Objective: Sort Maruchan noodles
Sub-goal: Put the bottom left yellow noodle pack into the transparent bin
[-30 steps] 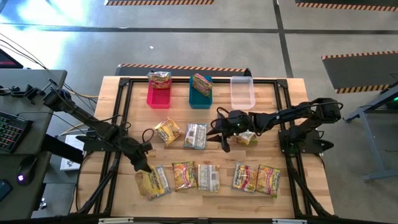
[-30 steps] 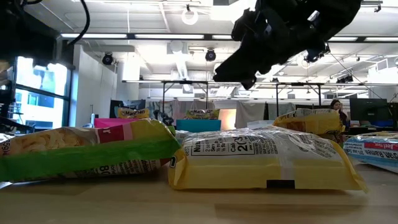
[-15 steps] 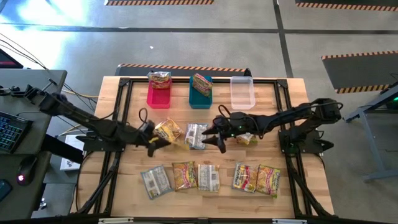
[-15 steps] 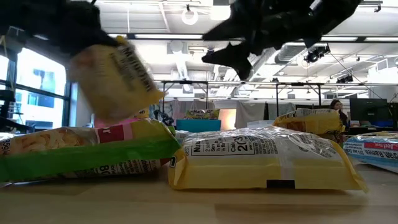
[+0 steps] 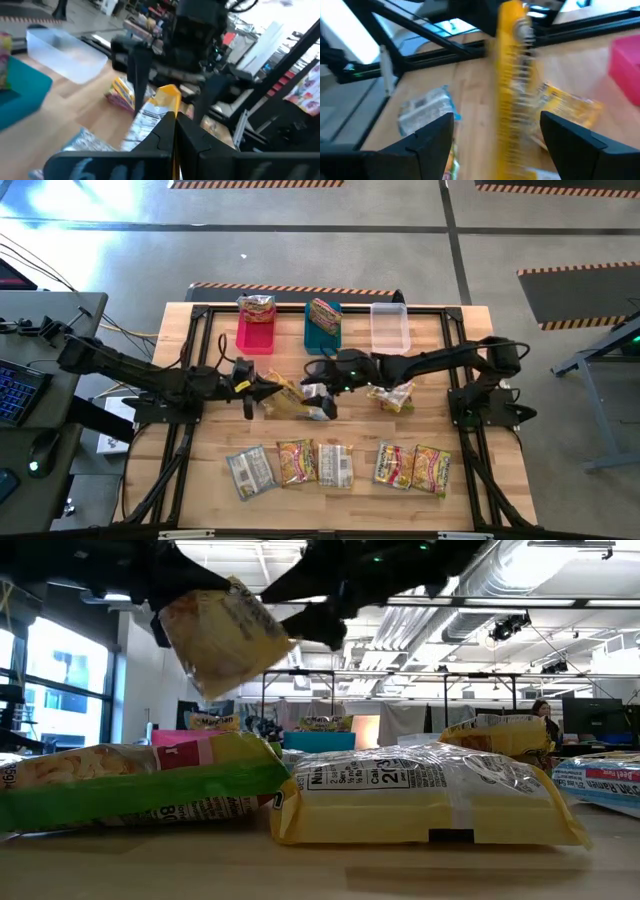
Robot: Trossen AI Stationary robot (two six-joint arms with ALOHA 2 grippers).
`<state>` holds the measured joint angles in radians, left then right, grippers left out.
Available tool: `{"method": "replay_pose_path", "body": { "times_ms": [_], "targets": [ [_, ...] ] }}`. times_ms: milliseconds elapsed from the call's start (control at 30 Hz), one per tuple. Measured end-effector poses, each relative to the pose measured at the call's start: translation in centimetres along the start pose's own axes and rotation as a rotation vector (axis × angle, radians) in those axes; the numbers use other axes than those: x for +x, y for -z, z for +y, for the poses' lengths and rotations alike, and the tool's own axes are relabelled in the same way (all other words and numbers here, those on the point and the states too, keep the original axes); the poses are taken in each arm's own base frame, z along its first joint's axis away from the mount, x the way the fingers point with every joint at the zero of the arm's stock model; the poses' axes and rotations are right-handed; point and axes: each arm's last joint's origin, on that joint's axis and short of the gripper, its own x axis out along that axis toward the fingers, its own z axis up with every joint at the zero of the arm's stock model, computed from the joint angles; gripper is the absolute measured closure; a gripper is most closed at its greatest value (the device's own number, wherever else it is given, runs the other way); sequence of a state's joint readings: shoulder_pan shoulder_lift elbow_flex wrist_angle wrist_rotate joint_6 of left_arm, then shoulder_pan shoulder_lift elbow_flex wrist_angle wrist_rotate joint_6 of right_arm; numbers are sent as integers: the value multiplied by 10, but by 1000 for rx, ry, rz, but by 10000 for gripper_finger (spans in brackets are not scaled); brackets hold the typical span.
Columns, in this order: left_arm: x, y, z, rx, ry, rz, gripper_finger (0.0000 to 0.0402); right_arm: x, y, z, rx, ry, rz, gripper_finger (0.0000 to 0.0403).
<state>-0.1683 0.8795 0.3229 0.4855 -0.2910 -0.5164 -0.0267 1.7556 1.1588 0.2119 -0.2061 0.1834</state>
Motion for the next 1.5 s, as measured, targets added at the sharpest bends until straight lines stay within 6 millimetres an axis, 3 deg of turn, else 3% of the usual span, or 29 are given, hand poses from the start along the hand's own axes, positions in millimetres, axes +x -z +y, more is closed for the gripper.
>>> {"method": "replay_pose_path", "body": {
  "times_ms": [267,600,833,1300,1500],
  "targets": [
    [2,-7,8,61,-40,-42,401,17,-16,-28,62,-20,0,123],
    [5,-18,22,57,-51,-80,401,23,-12,-66,75,36,-26,123],
    [5,-23,24,80,-48,-119,401,26,-12,-67,84,-61,-44,130],
    [5,-23,24,121,-42,-114,398,27,-14,-62,130,-78,-66,259],
    [4,-26,27,244,-69,-122,359,23,-16,-74,118,-55,-76,297]
  ]
}}
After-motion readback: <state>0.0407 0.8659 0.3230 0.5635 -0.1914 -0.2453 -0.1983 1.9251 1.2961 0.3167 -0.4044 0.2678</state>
